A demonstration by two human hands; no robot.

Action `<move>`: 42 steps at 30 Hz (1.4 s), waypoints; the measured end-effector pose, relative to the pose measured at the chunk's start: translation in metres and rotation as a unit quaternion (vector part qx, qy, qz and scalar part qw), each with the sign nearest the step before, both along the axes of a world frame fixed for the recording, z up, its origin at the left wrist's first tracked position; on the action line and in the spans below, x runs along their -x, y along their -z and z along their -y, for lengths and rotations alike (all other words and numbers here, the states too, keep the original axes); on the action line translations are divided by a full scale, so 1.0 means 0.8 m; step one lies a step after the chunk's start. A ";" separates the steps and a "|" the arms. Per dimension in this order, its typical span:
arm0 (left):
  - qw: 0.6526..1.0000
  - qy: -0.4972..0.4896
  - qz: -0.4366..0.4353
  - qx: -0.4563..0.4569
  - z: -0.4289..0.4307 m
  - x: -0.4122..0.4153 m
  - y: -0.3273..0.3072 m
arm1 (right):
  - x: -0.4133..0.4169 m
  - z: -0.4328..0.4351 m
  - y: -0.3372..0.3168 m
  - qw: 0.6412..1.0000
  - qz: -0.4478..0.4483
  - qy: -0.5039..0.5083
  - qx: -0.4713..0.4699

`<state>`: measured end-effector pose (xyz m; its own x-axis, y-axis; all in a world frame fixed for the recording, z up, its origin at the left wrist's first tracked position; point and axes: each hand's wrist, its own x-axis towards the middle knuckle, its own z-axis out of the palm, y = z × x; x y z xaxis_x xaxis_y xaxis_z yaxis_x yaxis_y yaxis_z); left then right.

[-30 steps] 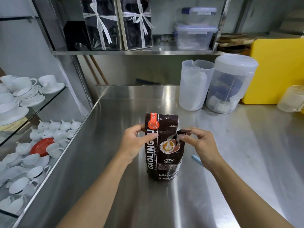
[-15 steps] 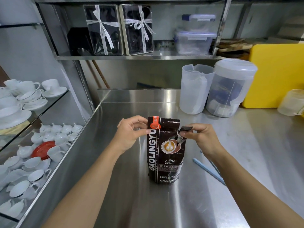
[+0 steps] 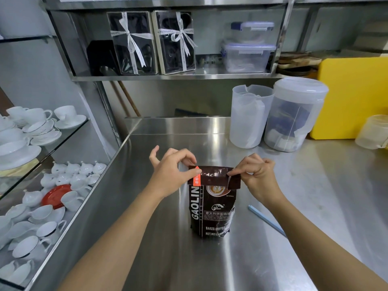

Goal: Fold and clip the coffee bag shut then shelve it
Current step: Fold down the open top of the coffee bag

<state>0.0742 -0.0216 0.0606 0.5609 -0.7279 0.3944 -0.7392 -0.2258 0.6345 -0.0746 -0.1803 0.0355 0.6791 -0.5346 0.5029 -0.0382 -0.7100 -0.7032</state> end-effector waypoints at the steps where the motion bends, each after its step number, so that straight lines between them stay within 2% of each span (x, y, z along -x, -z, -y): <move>1: 1.000 0.000 0.009 -0.002 0.001 0.001 0.000 | 0.001 -0.001 -0.001 1.000 -0.003 0.007 0.024; 3: 1.000 0.002 0.006 -0.001 0.003 0.001 -0.001 | 0.006 0.000 -0.008 0.999 -0.021 -0.004 0.039; 8: 1.000 -0.010 -0.012 -0.005 0.006 0.007 -0.005 | 0.019 0.003 -0.032 0.994 -0.088 -0.068 0.001; 14: 0.999 0.004 -0.014 -0.031 0.010 0.001 -0.013 | 0.012 0.004 -0.026 0.996 -0.089 -0.002 -0.022; 25: 0.994 0.048 0.028 -0.089 0.018 -0.001 -0.020 | 0.002 0.017 -0.031 0.985 -0.124 -0.042 -0.112; 30: 0.988 0.067 0.057 -0.126 0.021 -0.004 -0.025 | -0.008 0.017 -0.034 0.982 -0.152 -0.047 -0.101; 33: 0.982 0.074 0.098 -0.141 0.023 -0.001 -0.028 | -0.007 0.012 -0.039 0.985 -0.150 -0.065 -0.047; 35: 0.975 0.080 0.152 -0.141 0.027 0.008 -0.029 | -0.008 0.006 -0.035 0.989 -0.134 -0.052 0.038; 37: 0.966 0.084 0.209 -0.128 0.031 0.018 -0.028 | -0.009 0.002 -0.025 0.988 -0.080 -0.018 0.132; 40: 0.952 0.077 0.276 -0.106 0.034 0.025 -0.022 | -0.009 0.002 -0.004 0.963 -0.034 0.035 0.265; 42: 0.935 0.072 0.334 -0.096 0.036 0.023 -0.014 | -0.009 0.002 0.004 0.950 -0.013 0.060 0.307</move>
